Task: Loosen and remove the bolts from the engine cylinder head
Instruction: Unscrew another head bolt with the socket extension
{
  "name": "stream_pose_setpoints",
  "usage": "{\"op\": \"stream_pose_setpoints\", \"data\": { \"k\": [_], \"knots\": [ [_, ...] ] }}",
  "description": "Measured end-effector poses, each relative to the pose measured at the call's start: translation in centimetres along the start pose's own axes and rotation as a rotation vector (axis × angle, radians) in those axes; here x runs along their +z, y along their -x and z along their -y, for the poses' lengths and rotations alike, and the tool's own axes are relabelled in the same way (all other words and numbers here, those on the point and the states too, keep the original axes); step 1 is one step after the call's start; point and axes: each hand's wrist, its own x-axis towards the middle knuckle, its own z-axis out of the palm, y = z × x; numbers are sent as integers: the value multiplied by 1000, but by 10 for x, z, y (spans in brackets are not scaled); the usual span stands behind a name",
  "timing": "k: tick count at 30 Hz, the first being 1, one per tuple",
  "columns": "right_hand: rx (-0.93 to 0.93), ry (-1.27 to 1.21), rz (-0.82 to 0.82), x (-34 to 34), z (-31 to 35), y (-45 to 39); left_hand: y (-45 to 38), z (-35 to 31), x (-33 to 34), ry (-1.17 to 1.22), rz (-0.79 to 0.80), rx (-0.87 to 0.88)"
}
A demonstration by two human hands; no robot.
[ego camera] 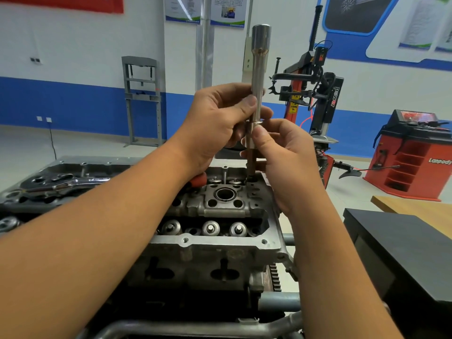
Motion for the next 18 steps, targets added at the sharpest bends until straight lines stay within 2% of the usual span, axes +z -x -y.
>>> {"op": "stream_pose_setpoints", "data": {
  "k": [3, 7, 12, 14, 18],
  "knots": [
    [12, -4, 18, 0, 1, 1, 1, 0, 0, -37, -8, 64],
    [-22, 97, -36, 0, 0, 2, 0, 1, -1, -116, -85, 101],
    [2, 26, 36, 0, 0, 1, -1, 2, 0, -5, 21, 0],
    [-2, 10, 46, 0, -1, 0, -1, 3, -1, -26, 11, 27],
    [-41, 110, -63, -1, -4, 1, -1, 3, 1, -99, -74, 95]
  ]
}}
